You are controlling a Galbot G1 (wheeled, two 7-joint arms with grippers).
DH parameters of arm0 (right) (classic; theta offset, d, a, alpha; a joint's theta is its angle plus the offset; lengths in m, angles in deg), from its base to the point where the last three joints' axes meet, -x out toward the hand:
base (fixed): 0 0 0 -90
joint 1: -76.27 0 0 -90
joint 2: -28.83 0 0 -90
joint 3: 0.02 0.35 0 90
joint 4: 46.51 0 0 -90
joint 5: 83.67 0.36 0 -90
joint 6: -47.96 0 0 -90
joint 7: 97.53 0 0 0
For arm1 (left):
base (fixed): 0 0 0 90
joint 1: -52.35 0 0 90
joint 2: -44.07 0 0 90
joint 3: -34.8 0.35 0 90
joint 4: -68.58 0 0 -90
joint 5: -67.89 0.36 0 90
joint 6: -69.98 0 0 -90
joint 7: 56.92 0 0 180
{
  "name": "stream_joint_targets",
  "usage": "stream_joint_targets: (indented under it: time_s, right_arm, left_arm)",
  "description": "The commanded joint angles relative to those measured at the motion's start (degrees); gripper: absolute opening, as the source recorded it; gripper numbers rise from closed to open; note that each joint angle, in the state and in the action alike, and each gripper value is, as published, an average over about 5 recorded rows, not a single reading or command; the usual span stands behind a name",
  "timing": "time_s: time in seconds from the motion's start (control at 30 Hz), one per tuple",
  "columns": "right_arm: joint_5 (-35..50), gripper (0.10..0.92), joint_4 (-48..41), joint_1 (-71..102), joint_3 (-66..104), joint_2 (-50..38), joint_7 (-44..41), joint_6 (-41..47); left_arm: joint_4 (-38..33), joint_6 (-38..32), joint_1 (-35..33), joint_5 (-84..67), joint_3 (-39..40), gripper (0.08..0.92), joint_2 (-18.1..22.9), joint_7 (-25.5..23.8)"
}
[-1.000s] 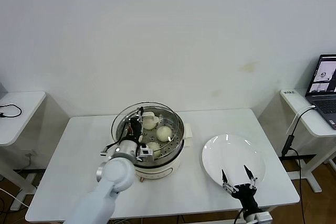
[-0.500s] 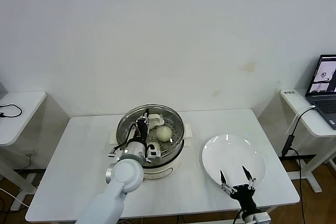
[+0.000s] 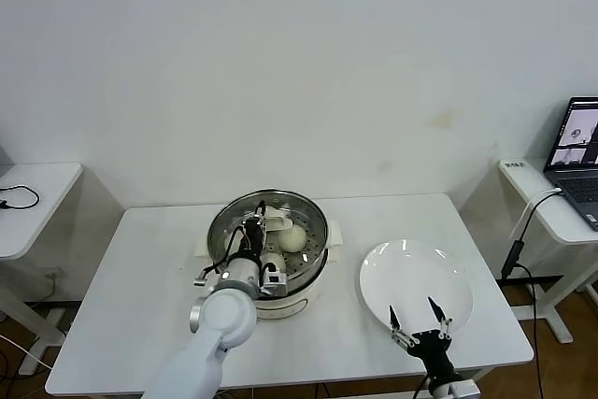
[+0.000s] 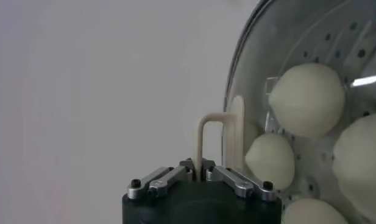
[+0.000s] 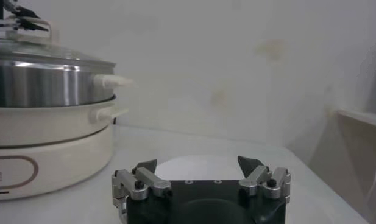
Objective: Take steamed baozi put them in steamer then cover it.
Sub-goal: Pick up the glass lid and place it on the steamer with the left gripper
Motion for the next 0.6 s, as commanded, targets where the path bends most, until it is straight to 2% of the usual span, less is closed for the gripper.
stream_joint_targets:
  time_s: [0.03, 0.2, 0.6]
  right_arm:
    - [-0.1, 0.823, 0.1, 0.1, -0.1, 0.0, -0.1, 0.0]
    - [-0.1, 0.823, 0.1, 0.1, -0.2, 0.0, -0.2, 0.0]
    - [-0.1, 0.823, 0.2, 0.5, -0.3, -0.2, -0.3, 0.0]
  left_arm:
    - [-0.2, -0.6, -0.4, 0.2, -0.2, 0.148, 0.7, 0.7]
    - [-1.5, -0.8, -0.8, 0.2, -0.4, 0.180, 0.9, 1.1]
    - [-11.0, -1.9, -8.5, -0.8, -2.2, 0.516, -2.3, 2.2]
